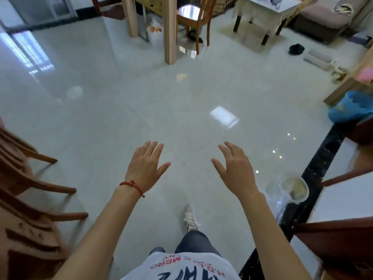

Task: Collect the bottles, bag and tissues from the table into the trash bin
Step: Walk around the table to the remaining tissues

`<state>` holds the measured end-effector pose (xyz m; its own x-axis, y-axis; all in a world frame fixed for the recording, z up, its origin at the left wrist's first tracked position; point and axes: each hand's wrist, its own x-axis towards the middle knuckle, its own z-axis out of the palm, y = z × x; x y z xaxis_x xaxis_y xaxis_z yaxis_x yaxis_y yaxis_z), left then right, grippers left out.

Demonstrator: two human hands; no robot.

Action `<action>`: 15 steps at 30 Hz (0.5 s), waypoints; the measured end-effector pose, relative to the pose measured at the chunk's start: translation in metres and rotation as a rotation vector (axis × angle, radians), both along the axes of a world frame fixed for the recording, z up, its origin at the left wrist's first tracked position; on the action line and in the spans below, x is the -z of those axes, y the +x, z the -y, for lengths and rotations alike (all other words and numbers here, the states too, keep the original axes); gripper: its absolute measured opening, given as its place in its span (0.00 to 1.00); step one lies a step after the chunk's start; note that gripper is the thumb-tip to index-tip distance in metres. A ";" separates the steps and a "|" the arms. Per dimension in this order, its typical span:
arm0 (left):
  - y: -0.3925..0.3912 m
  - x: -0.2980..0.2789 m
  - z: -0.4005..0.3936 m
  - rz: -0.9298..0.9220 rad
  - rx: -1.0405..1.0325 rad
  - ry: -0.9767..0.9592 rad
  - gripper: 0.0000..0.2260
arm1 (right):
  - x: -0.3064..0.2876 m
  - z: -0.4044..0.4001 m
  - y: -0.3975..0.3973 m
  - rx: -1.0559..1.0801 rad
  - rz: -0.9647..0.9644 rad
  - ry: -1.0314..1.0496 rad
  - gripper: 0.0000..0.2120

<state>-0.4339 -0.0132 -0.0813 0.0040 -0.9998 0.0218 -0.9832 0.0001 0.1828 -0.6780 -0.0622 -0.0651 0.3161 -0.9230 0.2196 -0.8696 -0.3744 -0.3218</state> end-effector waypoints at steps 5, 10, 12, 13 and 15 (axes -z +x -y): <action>0.020 -0.004 0.062 -0.025 -0.171 0.022 0.27 | -0.005 0.097 0.028 -0.145 -0.025 0.039 0.20; 0.046 -0.004 0.090 -0.017 -0.313 0.030 0.28 | -0.008 0.165 0.069 -0.302 -0.038 0.063 0.21; 0.061 -0.004 0.095 -0.007 -0.384 0.028 0.28 | -0.009 0.184 0.093 -0.365 -0.033 0.085 0.21; 0.070 -0.005 0.097 0.006 -0.416 0.029 0.29 | -0.008 0.192 0.106 -0.396 -0.030 0.090 0.21; 0.090 -0.003 0.102 0.012 -0.466 0.035 0.28 | -0.005 0.207 0.133 -0.453 -0.031 0.097 0.21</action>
